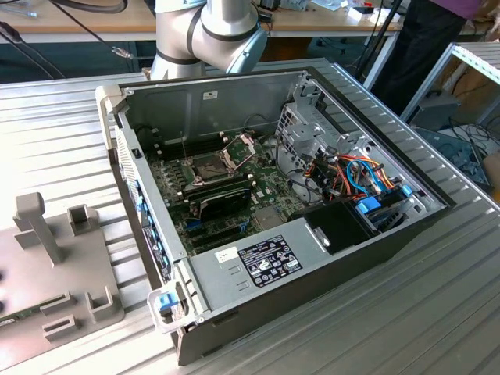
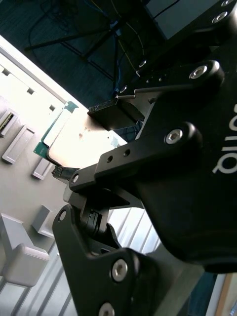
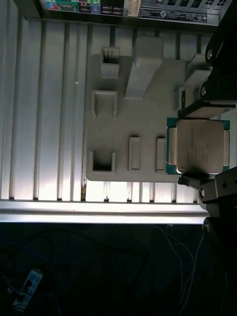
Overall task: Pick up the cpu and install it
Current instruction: 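Pick up the cpu and move it towards the insertion slot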
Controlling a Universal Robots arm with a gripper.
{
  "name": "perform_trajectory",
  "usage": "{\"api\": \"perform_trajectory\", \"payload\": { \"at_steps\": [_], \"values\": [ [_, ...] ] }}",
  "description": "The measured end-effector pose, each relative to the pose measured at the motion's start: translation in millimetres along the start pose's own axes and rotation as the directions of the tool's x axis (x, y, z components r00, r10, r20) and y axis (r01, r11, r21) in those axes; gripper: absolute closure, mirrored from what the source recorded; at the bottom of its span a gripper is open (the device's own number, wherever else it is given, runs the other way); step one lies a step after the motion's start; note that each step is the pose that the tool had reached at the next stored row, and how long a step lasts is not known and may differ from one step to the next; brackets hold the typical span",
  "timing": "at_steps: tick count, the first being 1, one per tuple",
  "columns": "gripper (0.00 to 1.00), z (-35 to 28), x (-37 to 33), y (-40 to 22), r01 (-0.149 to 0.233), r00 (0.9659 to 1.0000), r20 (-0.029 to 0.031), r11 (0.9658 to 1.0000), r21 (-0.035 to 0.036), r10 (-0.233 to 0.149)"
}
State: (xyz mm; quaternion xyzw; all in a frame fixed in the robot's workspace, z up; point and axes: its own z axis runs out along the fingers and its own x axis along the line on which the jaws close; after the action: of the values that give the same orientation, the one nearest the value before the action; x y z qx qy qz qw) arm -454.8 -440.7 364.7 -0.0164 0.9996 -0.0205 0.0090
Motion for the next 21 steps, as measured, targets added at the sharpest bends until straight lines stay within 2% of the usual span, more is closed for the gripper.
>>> {"api": "perform_trajectory", "payload": {
  "at_steps": [21],
  "values": [
    [0.45, -0.5, -5.0, -0.2, 0.0, 1.0, -0.0001, 1.0, 0.0, 0.0]
  ]
}}
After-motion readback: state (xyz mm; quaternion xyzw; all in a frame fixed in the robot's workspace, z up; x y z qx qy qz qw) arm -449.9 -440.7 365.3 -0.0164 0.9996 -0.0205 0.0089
